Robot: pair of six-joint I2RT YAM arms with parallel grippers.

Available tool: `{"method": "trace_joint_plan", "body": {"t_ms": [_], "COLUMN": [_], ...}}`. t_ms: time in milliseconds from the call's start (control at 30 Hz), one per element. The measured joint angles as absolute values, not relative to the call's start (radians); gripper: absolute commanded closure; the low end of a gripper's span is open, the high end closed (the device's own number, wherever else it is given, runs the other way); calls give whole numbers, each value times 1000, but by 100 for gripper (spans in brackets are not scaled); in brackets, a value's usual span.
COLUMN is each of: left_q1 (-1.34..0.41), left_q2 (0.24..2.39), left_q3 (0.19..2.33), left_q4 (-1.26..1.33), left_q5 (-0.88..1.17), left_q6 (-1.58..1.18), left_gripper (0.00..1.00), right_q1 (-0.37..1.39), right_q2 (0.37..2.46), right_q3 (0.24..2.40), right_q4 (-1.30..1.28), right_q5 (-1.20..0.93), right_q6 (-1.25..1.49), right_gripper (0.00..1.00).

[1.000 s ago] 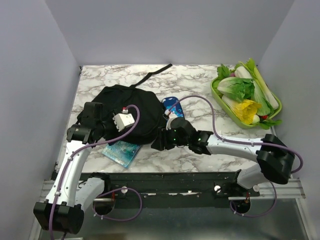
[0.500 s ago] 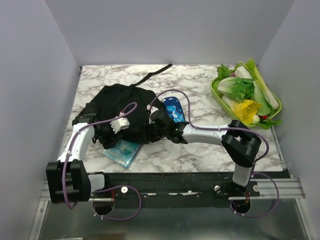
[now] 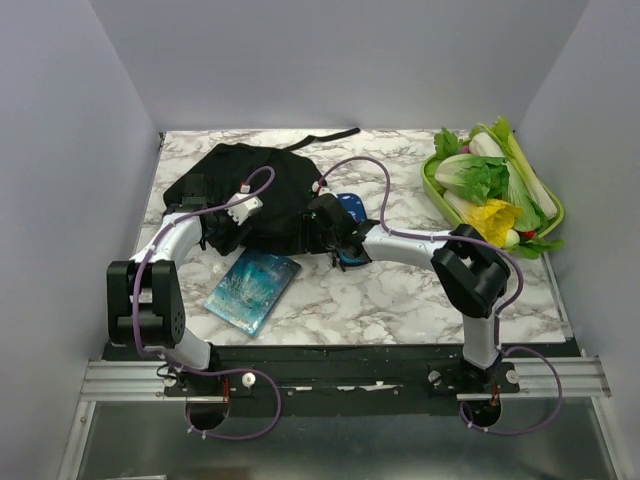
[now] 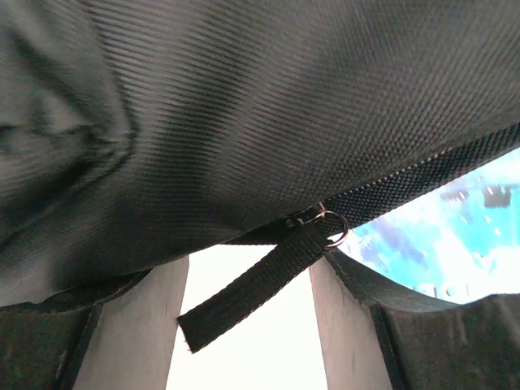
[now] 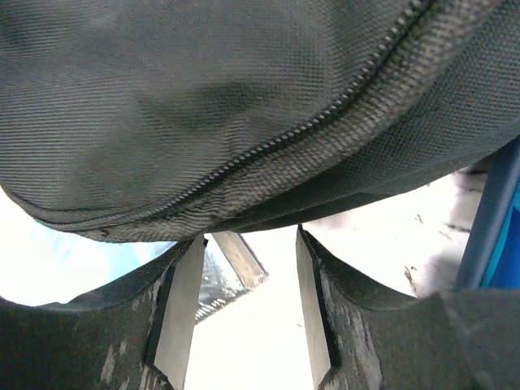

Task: Pack the student bag
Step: Pick up the book from the center of the board.

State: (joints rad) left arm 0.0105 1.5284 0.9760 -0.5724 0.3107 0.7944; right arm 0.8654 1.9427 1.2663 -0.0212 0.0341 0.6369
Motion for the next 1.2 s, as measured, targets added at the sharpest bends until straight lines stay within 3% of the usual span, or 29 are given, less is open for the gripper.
{"method": "trace_joint_plan", "body": {"t_ms": [233, 533, 867, 1200], "left_q1": [6, 51, 51, -147], "left_q2": [1525, 1333, 1234, 1083], "left_q3": [987, 725, 558, 472], "left_q4": [-486, -470, -351, -406], "left_q5": [289, 250, 198, 214], "left_q6": [753, 923, 1013, 1028], "left_gripper": [32, 32, 33, 33], "right_q1": [859, 879, 957, 955], "right_q2": [1951, 1718, 1723, 1796], "right_q3": [1301, 983, 968, 899], "right_q4": [-54, -23, 71, 209], "right_q5": [43, -53, -168, -271], "right_q6": [662, 752, 843, 994], "right_gripper": [27, 0, 0, 2]}}
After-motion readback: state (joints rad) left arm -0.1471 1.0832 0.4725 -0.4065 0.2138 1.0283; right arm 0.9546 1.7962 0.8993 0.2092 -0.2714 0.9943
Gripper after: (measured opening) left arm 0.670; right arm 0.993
